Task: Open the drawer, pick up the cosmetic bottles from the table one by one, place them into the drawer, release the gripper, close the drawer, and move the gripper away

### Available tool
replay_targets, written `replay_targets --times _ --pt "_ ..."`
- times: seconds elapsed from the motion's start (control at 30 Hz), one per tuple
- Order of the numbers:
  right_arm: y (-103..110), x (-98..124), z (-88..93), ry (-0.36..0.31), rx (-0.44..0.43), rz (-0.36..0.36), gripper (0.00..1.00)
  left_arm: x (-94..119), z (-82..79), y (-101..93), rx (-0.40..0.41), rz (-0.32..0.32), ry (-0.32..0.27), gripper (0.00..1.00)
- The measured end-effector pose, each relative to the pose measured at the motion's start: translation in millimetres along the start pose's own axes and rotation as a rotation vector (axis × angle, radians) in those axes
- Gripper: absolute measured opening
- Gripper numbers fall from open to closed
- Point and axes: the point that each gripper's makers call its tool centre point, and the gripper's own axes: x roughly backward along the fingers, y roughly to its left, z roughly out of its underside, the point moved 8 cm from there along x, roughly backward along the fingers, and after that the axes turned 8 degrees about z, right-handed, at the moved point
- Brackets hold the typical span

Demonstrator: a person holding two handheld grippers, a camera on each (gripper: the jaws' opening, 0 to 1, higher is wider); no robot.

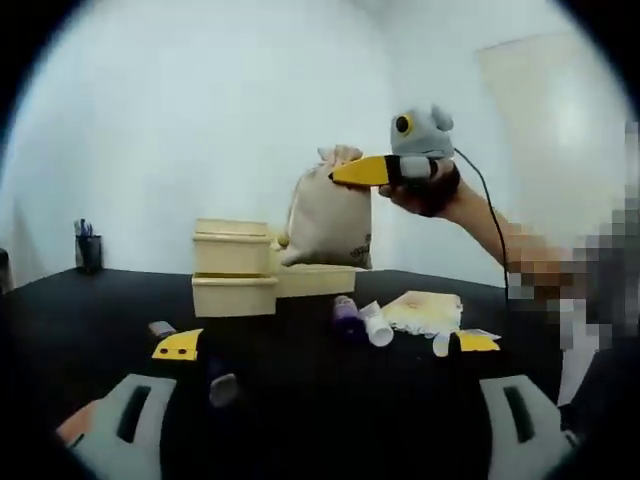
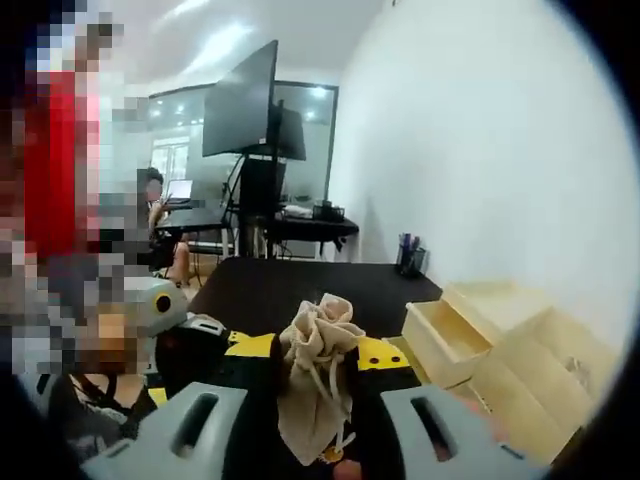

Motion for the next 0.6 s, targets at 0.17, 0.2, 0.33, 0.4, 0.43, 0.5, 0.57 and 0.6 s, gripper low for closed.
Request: replay_targets --times 0.17,0.2,0.33,0.4,0.43,0.5,0.57,0.6 --pt "-15 4 -2.6 0.0 -0.001 0.014 0.24 0 1.4 -1.6 -0.007 0.005 0.004 0.92" --pt "-17 5 -2.5 0.001 0.0 0.017 0.24 0 1.7 -2.1 -0.006 0.009 0.004 0.92" --pt "-17 9 1.7 -0.001 0.002 0.028 0.24 1 2.1 -2.2 -0.005 0.012 0.004 0.92" --pt "-18 10 2.7 -0.002 0.002 0.033 0.24 1 2.8 -4.0 0.005 0.022 0.003 0.92" --pt "-20 11 2.7 -0.003 0.001 0.035 0.24 1 2.9 -4.1 0.007 0.023 0.001 0.92" --pt "-27 13 1.1 -0.006 0.0 0.042 0.24 1 3.0 -4.2 0.009 0.021 -0.002 0.92" --pt "-31 14 0.8 -0.007 0.002 0.047 0.24 1 3.3 -4.7 0.01 0.025 0.0 0.92" --pt "-34 16 0.4 -0.007 0.003 0.05 0.24 1 3.2 -3.7 0.01 0.026 0.002 0.92"
